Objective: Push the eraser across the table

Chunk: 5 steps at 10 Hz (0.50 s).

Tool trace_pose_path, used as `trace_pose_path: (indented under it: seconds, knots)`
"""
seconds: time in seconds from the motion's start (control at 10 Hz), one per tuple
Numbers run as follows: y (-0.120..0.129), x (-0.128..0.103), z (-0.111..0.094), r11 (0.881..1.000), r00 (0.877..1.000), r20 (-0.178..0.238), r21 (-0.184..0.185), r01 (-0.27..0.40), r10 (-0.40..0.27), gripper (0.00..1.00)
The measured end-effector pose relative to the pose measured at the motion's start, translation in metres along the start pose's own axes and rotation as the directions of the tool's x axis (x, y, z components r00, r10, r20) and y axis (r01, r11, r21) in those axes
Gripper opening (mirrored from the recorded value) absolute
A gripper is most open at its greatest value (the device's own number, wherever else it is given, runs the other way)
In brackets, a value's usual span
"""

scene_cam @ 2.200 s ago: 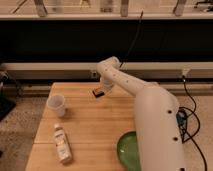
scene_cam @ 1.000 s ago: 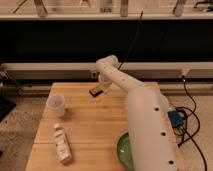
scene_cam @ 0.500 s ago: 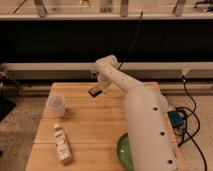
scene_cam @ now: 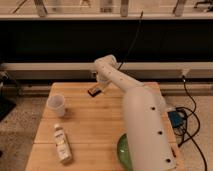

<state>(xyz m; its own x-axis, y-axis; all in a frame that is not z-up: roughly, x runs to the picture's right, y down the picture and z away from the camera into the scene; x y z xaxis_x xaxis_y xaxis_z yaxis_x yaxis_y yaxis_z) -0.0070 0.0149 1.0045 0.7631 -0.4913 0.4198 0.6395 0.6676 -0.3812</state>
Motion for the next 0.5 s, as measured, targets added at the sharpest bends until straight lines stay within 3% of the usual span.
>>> trace_pose_path:
  seconds: [0.5]
  knots:
    - [-0.053, -0.030, 0.006, 0.993, 0.994, 0.029, 0.047, 0.106, -0.107, 0.04]
